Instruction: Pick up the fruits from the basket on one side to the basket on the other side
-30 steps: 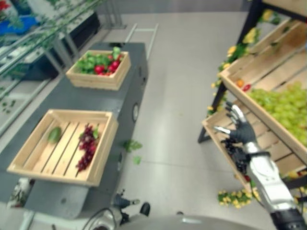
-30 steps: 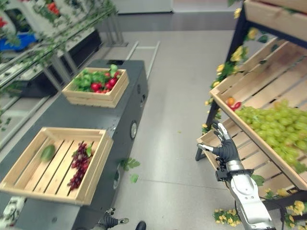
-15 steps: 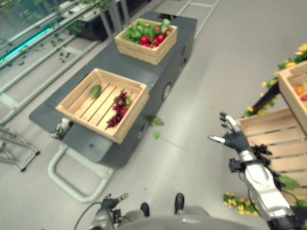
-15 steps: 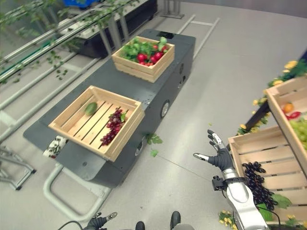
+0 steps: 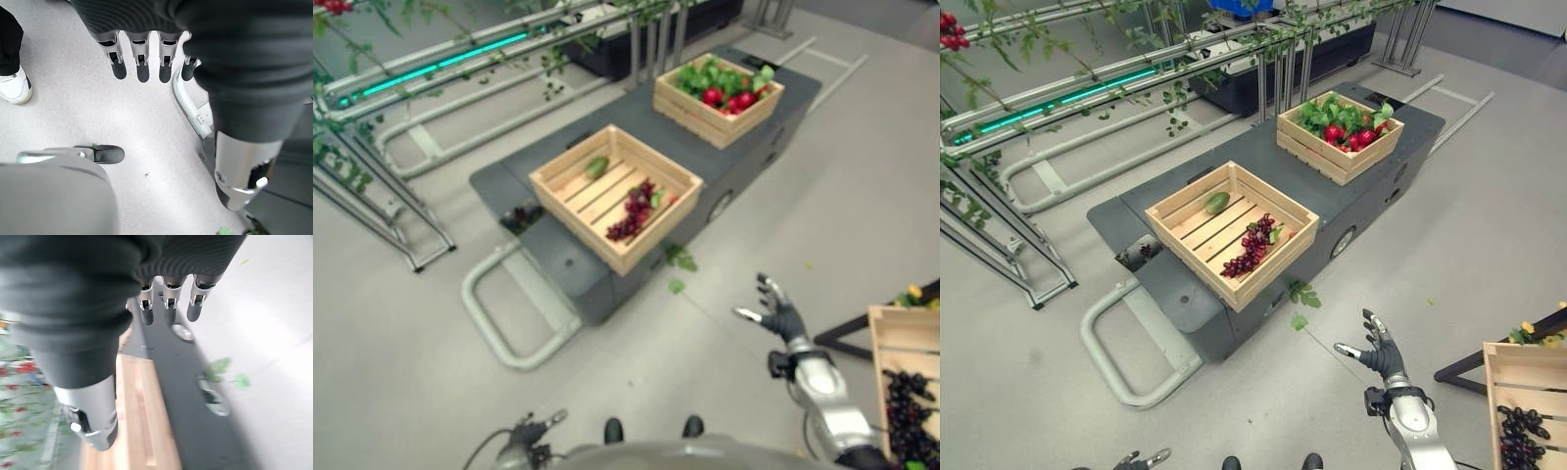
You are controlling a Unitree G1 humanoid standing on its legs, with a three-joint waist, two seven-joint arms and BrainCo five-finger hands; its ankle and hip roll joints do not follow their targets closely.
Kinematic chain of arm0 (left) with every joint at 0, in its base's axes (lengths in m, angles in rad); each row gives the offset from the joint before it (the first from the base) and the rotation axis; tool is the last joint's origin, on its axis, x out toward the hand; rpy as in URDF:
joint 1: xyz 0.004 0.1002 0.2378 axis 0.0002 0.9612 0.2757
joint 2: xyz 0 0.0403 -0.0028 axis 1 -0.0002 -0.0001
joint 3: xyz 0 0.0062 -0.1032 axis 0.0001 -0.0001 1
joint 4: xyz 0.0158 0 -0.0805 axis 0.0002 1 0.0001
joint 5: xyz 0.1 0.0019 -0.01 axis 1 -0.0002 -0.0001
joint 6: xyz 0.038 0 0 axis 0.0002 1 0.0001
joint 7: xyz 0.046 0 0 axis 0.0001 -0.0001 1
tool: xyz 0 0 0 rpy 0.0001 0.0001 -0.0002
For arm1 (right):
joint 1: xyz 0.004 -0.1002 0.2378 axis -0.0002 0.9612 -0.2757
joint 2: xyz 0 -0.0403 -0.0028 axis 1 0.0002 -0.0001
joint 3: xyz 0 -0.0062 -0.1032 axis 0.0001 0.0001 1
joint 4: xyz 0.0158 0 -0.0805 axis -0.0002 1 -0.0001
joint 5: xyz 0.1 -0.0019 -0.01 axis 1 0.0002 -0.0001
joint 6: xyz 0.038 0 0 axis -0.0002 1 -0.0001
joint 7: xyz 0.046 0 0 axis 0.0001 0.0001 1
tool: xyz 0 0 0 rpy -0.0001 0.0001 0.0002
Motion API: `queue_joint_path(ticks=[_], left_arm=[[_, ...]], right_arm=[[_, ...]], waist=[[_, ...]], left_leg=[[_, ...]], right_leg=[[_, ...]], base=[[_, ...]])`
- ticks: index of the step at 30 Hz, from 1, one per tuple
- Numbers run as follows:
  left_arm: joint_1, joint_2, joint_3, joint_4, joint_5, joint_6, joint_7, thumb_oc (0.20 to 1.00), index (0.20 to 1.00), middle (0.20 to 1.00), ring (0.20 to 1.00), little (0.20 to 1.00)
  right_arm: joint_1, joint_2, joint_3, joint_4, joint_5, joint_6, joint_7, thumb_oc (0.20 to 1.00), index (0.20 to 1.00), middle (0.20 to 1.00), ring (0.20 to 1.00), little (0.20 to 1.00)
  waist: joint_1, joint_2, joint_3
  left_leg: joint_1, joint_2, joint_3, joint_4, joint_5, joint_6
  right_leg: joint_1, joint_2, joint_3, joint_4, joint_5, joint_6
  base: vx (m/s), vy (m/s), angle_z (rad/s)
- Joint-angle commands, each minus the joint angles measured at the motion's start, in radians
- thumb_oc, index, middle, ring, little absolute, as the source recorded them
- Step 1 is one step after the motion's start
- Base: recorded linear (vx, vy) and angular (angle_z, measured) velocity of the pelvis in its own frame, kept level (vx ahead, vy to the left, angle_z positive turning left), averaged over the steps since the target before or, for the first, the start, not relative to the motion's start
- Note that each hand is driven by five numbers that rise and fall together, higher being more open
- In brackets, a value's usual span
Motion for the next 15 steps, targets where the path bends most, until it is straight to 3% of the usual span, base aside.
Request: queue_joint_path(ticks=[1,3,4,6,8,9,11,15], left_arm=[[-0.019,-0.003,-0.005,0.038,0.058,-0.008,-0.016,1.0,1.0,1.0,1.0,1.0],[-0.027,0.003,-0.015,0.049,0.058,-0.004,-0.024,1.0,1.0,1.0,1.0,1.0],[-0.027,0.004,-0.015,0.049,0.058,-0.004,-0.024,1.0,1.0,1.0,1.0,1.0],[-0.024,0.007,-0.014,0.066,0.07,0.002,-0.032,1.0,1.0,1.0,1.0,1.0],[-0.02,0.009,-0.013,0.068,0.065,0.004,-0.036,1.0,1.0,1.0,1.0,1.0],[-0.02,0.013,-0.015,0.077,0.064,0.007,-0.042,1.0,1.0,1.0,1.0,1.0],[-0.021,0.011,-0.015,0.094,0.061,0.009,-0.045,1.0,1.0,1.0,1.0,1.0],[-0.033,-0.002,-0.023,0.114,0.046,0.018,-0.063,1.0,1.0,1.0,1.0,1.0]], right_arm=[[-0.04,0.02,0.026,0.041,-0.033,-0.015,-0.025,1.0,1.0,1.0,1.0,1.0],[-0.039,0.024,0.038,0.139,-0.044,-0.003,-0.022,1.0,1.0,1.0,1.0,1.0],[-0.04,0.025,0.038,0.139,-0.044,-0.003,-0.022,1.0,1.0,1.0,1.0,1.0],[-0.033,0.041,0.048,0.266,-0.035,0.014,-0.003,1.0,1.0,1.0,1.0,1.0],[-0.035,0.045,0.06,0.314,-0.055,0.016,-0.004,1.0,1.0,1.0,1.0,1.0],[-0.05,0.054,0.087,0.43,-0.085,0.025,-0.001,1.0,1.0,1.0,1.0,1.0],[-0.074,0.071,0.105,0.584,-0.117,0.044,-0.001,1.0,1.0,1.0,1.0,1.0],[-0.122,0.096,0.105,0.785,-0.117,0.076,0.021,1.0,1.0,1.0,1.0,1.0]], waist=[[-0.008,-0.009,0.025],[-0.017,-0.002,0.02],[-0.017,-0.004,0.018],[-0.002,-0.007,-0.009],[0.006,-0.007,-0.019],[0.02,-0.018,-0.037],[0.041,-0.036,-0.052],[0.046,-0.026,-0.073]], left_leg=[[0.037,-0.002,-0.06,-0.002,-0.087,-0.013],[0.032,-0.018,-0.109,-0.001,-0.073,0.004],[0.028,-0.019,-0.108,-0.001,-0.07,0.003],[0.008,-0.023,-0.121,0.005,-0.052,0.009],[0.0,-0.02,-0.119,0.007,-0.046,0.008],[-0.01,-0.024,-0.122,0.01,-0.038,0.007],[-0.017,-0.034,-0.112,0.014,-0.038,0.001],[-0.01,-0.023,-0.099,0.016,-0.045,-0.007]], right_leg=[[-0.172,0.074,0.301,-0.041,0.118,0.08],[-0.151,0.131,0.421,0.016,0.064,0.075],[-0.154,0.13,0.422,0.015,0.067,0.075],[-0.084,0.161,0.4,0.05,-0.009,0.035],[-0.069,0.18,0.393,0.063,-0.033,0.028],[-0.041,0.209,0.389,0.053,-0.053,0.012],[0.003,0.17,0.336,-0.043,-0.022,0.011],[0.034,0.165,0.38,-0.109,0.0,0.024]], base=[[-0.06,0.142,0.14],[-0.04,0.143,0.45],[-0.05,0.08,0.83],[-0.05,0.036,0.59],[-0.03,-0.009,0.31],[-0.02,-0.038,0.14],[-0.02,-0.084,-0.17],[0.03,-0.075,-0.17]])
